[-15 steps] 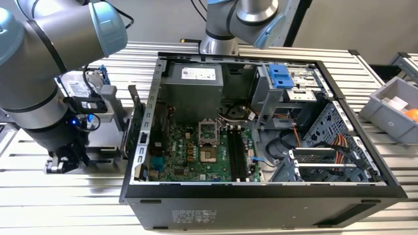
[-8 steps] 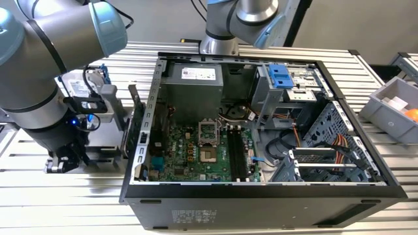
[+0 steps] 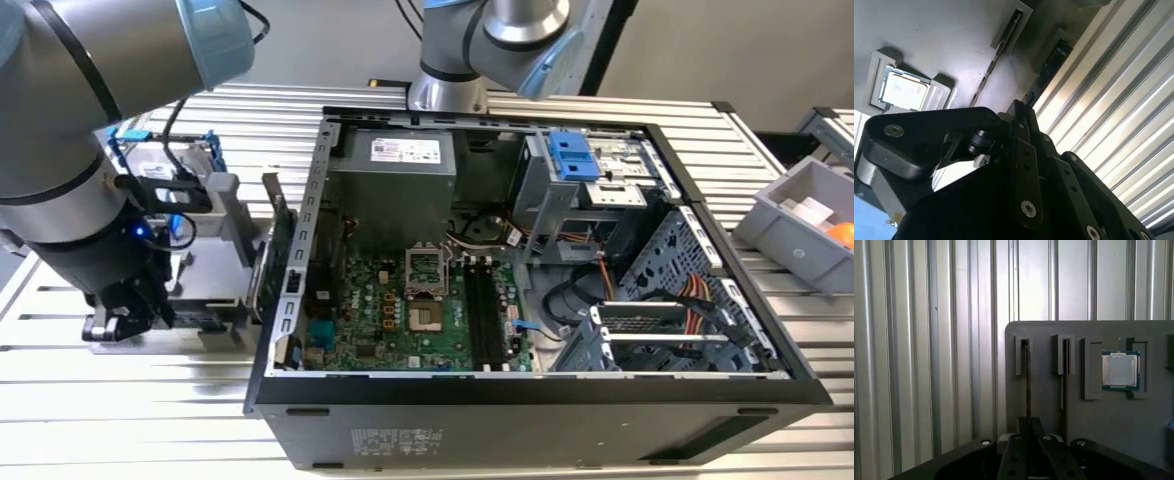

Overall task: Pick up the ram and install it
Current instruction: 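Pick up the ram and move it above insertion slot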

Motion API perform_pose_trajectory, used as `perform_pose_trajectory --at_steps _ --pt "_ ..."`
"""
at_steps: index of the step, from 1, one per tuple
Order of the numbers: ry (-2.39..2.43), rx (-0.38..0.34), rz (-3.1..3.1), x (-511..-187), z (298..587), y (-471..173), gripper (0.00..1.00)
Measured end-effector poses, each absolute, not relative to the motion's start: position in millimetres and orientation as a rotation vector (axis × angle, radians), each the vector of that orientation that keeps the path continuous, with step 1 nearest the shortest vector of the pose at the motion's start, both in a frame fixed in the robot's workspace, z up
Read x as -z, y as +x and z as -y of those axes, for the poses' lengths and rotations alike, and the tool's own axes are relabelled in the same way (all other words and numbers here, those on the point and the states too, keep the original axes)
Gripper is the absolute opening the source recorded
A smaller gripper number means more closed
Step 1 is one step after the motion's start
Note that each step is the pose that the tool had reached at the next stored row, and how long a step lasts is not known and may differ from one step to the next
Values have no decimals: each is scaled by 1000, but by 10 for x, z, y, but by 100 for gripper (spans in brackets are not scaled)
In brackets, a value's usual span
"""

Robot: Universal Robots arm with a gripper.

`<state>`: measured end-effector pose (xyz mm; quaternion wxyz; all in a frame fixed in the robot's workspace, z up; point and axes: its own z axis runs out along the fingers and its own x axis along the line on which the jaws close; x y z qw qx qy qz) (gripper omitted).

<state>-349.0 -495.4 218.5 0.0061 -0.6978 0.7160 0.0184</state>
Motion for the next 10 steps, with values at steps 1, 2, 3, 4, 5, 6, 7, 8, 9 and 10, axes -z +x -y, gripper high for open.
perform_pose_trajectory --at_steps 1,2,3,4,5,6,7,8,9,10 --pt "-2184 -58 -2241 -2218 4954 -3490 0" --pt "-2184 -58 -2241 -2246 4954 -3490 0" --pt "-2184 -58 -2241 -2267 4954 -3490 0" --pt "-2184 -58 -2241 -2289 4954 -3490 0" --pt "-2184 -58 -2241 -2307 4954 -3490 0" --pt "-2184 -58 -2241 -2328 4954 -3490 0" --pt "-2184 -58 -2241 -2352 4954 -3490 0" --pt "-2184 -58 -2241 -2378 4954 -3490 0" --pt "-2184 -58 -2241 -2408 4954 -3490 0" --pt "-2184 -58 -2241 -2439 4954 -3490 0"
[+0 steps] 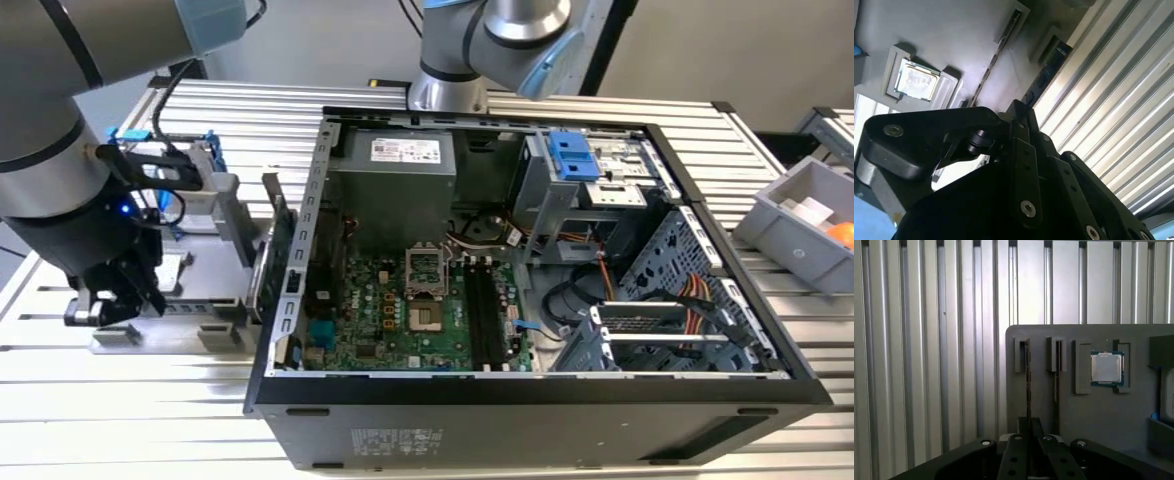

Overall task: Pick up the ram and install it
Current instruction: 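Pick up the ram and move it above insertion slot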

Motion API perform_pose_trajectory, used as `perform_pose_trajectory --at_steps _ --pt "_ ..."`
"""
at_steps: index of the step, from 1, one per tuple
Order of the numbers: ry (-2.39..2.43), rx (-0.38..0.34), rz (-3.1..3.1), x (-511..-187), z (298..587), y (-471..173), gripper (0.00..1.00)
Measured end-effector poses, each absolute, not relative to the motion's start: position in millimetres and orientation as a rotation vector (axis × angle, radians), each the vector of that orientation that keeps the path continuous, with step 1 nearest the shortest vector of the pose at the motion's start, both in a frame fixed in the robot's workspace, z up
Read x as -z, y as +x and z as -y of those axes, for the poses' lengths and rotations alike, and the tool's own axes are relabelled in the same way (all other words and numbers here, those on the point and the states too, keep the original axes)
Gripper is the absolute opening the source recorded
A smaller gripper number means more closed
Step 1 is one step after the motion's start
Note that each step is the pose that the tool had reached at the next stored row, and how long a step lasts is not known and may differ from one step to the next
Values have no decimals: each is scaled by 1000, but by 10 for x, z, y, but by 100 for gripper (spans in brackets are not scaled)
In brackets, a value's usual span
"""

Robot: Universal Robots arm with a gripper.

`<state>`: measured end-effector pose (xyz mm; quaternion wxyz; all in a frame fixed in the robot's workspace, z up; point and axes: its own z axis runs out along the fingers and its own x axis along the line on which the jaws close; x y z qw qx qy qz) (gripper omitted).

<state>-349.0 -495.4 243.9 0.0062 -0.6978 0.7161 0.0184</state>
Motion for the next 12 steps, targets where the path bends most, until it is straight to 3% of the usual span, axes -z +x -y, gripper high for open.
perform_pose_trajectory --at_steps 12 --pt "-2184 -58 -2241 -2750 4954 -3490 0"
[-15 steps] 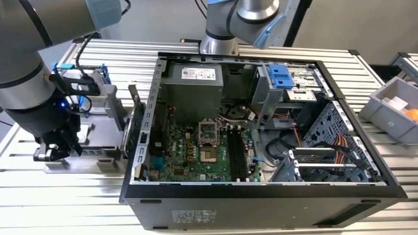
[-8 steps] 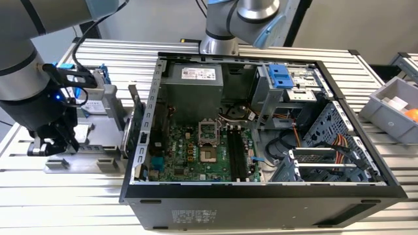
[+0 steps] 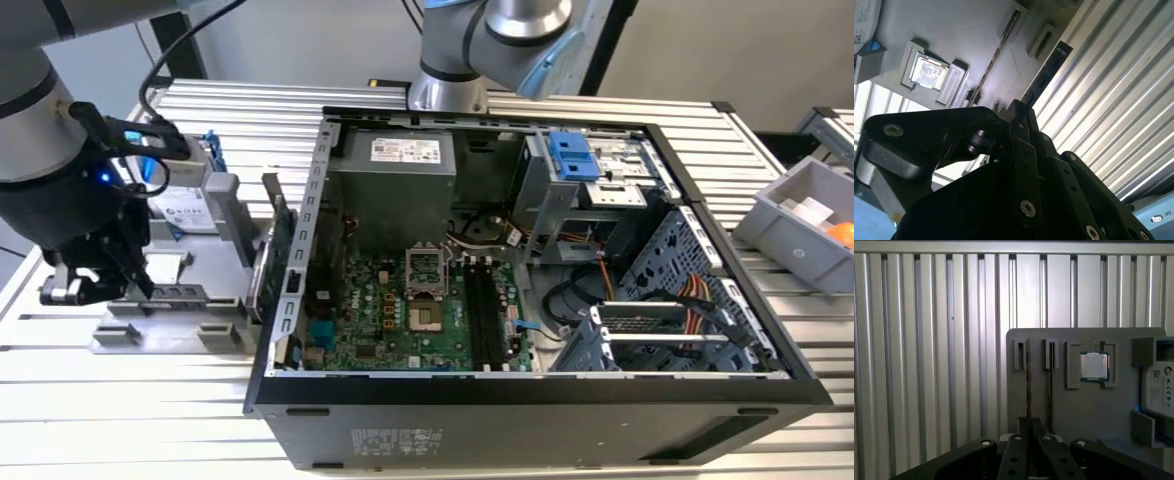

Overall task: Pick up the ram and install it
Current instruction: 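Pick up the ram and move it above insertion slot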

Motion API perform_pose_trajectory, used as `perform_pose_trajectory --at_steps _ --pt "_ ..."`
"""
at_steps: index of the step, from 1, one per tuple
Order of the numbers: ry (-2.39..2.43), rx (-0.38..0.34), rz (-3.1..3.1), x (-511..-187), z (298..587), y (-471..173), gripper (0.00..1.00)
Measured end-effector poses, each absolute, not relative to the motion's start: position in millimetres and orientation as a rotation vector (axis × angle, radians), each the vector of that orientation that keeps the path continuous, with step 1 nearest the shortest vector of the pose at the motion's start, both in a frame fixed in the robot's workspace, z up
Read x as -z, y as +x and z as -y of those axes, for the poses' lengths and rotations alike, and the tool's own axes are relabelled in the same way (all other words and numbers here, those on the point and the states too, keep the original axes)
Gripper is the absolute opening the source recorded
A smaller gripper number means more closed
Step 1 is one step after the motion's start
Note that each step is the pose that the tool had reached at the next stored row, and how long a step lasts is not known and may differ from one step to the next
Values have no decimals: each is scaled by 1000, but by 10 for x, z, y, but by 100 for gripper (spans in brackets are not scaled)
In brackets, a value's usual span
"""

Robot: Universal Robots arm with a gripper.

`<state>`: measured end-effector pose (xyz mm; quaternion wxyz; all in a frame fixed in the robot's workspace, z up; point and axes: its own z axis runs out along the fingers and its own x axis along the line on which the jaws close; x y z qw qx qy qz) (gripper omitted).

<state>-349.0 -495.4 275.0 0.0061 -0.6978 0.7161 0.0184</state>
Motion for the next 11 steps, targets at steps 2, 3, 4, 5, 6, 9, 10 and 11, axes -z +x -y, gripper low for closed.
perform_pose_trajectory --at_steps 2,3,4,5,6,9,10,11 --pt "-2184 -58 -2241 -2808 4954 -3489 0" --pt "-2184 -58 -2241 -2837 4954 -3490 0" --pt "-2184 -58 -2241 -2864 4954 -3490 0" --pt "-2184 -58 -2241 -2891 4954 -3489 0" --pt "-2184 -58 -2241 -2918 4954 -3490 0" --pt "-2184 -58 -2241 -2999 4954 -3490 0" --pt "-2184 -58 -2241 -3026 4954 -3490 0" --pt "-2184 -58 -2241 -3054 4954 -3490 0"
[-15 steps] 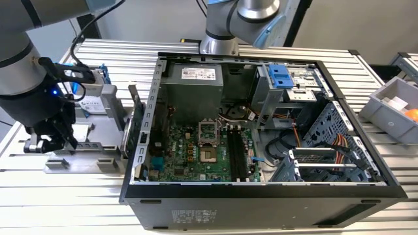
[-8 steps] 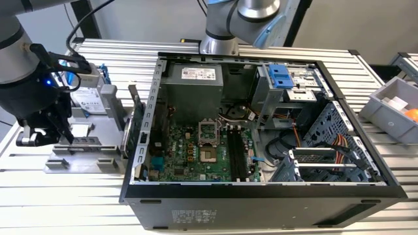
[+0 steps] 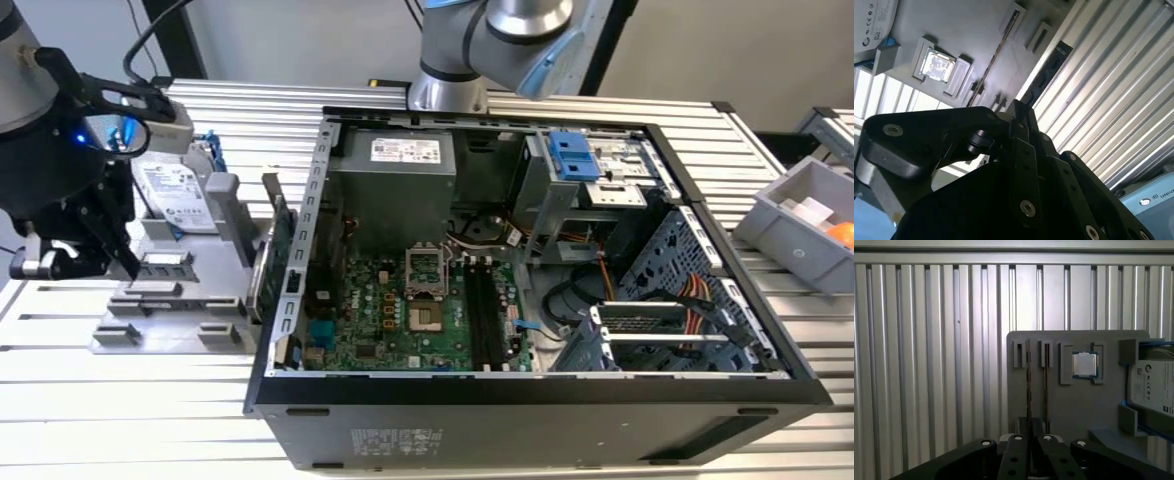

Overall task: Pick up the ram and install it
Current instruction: 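Pick up the ram and move it above insertion slot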

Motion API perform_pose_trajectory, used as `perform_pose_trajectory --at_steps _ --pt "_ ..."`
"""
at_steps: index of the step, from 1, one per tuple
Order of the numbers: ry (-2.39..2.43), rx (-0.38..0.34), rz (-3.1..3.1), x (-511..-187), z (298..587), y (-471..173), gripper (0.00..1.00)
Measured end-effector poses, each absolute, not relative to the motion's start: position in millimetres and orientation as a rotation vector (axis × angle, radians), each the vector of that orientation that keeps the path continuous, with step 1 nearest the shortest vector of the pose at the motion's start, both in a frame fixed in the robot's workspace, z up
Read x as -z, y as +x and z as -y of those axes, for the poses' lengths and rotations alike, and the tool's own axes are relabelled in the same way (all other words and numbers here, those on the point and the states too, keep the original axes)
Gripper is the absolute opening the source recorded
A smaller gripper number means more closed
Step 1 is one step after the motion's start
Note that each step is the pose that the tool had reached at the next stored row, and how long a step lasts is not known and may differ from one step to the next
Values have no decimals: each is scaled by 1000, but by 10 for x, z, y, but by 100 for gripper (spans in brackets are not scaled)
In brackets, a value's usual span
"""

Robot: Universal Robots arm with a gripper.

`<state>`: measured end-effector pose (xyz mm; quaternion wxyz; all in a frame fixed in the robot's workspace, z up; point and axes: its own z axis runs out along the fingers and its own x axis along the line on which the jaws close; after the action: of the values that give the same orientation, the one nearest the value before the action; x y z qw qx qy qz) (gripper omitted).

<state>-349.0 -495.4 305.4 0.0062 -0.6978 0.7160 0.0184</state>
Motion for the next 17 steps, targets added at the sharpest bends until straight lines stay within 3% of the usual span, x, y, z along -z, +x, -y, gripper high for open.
perform_pose_trajectory --at_steps 17 --pt "-2184 -58 -2241 -3468 4954 -3490 0"
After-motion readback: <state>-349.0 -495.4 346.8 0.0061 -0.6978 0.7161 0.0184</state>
